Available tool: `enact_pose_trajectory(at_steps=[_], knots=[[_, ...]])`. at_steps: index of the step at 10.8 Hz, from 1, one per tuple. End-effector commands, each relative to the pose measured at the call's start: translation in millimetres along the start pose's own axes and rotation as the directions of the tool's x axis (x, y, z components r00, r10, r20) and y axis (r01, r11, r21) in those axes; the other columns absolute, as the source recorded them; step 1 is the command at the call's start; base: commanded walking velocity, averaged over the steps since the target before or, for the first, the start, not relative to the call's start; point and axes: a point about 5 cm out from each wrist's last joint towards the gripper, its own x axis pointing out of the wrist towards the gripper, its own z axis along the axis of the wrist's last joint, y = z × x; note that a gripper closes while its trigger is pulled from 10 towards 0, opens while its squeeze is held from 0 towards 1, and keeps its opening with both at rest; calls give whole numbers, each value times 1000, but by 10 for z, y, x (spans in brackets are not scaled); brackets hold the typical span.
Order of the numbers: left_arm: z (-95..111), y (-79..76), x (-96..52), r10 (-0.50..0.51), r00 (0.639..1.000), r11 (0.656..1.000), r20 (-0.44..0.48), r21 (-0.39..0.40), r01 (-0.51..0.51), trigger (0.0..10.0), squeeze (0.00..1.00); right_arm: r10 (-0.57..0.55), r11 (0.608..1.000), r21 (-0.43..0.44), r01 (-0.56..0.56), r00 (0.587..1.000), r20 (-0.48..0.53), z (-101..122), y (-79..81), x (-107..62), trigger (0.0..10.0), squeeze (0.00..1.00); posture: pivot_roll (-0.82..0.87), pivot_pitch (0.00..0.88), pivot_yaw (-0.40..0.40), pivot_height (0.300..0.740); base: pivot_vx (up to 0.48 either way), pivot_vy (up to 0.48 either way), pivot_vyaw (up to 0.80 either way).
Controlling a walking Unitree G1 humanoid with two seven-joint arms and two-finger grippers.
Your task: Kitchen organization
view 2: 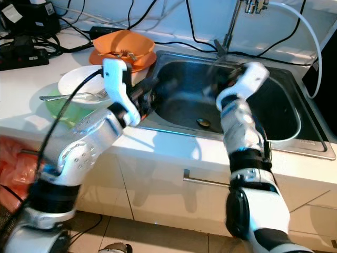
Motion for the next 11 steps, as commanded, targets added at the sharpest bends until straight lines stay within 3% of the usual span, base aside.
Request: enact_pose_trajectory(at_steps=[1,2,3,4,5,6,7,11], knots=[[-74,-22,-40,-16,999,998,-52,53,19,10000,1000,-18,988,-154,19,1000,5,-7,-89,-26,1922,0,148,46,-51,740,0,0,0],[-159,32,-130,-4,993,992,-117,122,18,10000,1000,-6,966,-259,5,1000,-4,-53,-113,-37,5922,0,148,46,-51,740,0,0,0],[-203,41,-188,-13,988,991,-152,127,33,10000,1000,27,927,-374,-33,999,-22,-90,-93,-46,5922,0,148,46,-51,740,0,0,0],[-234,65,-260,-6,984,989,-179,145,33,10000,1000,61,878,-471,-88,996,-72,-174,-82,-61,10000,0,148,46,-51,740,0,0,0],[-237,78,-301,-1,983,986,-185,166,32,10000,1000,71,875,-469,-116,991,-114,-253,-90,-74,10000,0,160,44,-51,740,0,0,0],[-214,128,-357,35,984,983,-175,181,-3,10000,698,71,870,-474,-138,985,-157,-332,-103,-86,10000,400,160,44,-51,740,0,0,0],[-186,190,-391,83,985,980,-150,194,-53,10000,0,85,872,-465,-154,982,-166,-354,-87,-89,10000,1000,160,44,-51,740,0,0,0],[-167,256,-430,123,982,973,-143,214,-90,10000,0,148,870,-439,-225,968,-203,-417,-9,-91,10000,1000,167,40,-55,740,0,0,0]])
